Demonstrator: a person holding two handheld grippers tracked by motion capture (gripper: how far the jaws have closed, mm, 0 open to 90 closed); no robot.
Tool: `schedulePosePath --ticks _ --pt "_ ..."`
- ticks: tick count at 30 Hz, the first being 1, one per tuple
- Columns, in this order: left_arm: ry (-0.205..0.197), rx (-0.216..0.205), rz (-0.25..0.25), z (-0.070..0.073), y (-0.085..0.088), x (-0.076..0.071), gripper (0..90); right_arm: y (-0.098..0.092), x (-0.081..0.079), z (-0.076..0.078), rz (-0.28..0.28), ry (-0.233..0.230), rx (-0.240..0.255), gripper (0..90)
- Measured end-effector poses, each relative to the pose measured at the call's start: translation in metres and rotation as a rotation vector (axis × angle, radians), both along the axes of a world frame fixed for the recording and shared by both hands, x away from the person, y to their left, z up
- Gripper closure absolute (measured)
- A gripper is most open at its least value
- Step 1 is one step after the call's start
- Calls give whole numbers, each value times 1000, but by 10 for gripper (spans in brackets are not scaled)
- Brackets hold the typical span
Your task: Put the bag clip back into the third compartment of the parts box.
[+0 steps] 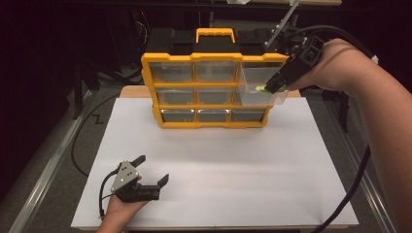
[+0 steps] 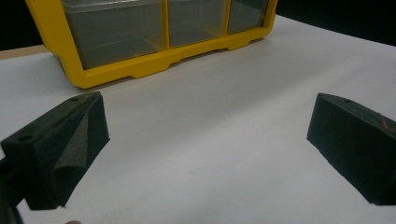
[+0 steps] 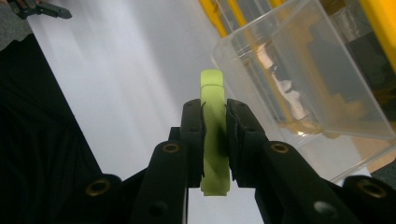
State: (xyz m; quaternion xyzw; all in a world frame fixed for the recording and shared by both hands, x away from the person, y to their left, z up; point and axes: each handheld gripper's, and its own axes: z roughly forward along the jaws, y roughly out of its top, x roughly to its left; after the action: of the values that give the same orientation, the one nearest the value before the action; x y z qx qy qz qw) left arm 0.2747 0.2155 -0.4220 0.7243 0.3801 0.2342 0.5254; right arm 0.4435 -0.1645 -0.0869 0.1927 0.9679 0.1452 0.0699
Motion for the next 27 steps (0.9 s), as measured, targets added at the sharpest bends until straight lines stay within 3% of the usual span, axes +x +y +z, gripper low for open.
schedulePosePath --ticks 5,20,27 --pt "0 6 -6 0 -1 -1 2 1 6 4 -3 -19 22 796" --pt "9 9 -26 -2 -5 1 2 3 33 2 -48 -28 -3 797" --pt "5 5 -34 -1 -5 1 2 8 43 3 -43 -36 -10 796"
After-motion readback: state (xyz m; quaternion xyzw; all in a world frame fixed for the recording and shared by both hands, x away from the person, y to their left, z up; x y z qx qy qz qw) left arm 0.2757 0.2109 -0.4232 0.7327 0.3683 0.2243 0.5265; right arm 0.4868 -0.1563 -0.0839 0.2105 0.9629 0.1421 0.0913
